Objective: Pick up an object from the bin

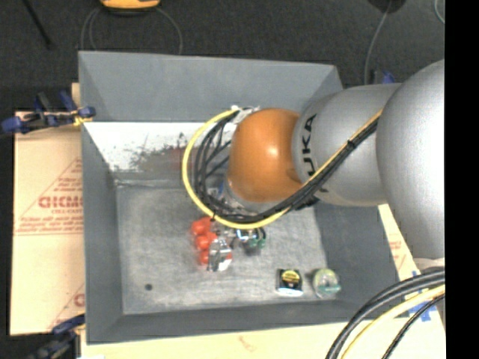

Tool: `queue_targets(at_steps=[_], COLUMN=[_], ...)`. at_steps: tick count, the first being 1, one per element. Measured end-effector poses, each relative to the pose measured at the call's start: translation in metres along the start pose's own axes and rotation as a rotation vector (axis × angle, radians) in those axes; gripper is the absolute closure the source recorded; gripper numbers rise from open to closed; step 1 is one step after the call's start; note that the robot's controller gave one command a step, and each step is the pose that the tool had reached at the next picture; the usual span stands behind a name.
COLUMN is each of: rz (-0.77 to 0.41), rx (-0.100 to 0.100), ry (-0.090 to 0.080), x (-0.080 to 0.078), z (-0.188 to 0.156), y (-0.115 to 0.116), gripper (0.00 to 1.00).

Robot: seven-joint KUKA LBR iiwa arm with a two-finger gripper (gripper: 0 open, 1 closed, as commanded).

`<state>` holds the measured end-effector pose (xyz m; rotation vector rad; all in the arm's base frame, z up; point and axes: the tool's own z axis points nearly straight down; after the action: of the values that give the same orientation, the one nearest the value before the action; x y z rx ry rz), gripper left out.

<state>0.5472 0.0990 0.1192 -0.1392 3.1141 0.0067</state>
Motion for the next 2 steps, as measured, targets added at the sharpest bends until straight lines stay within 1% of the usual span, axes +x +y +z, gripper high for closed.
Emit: queue_targets(at_steps=[1, 2], rz=[0.305, 0.091], rx=[0.007, 0.007], ry=[0.017, 0.011], x=[0.007, 0.009], z=[-0.011, 0.045], y=[-0.047, -0.034], gripper=[0.0, 0.0])
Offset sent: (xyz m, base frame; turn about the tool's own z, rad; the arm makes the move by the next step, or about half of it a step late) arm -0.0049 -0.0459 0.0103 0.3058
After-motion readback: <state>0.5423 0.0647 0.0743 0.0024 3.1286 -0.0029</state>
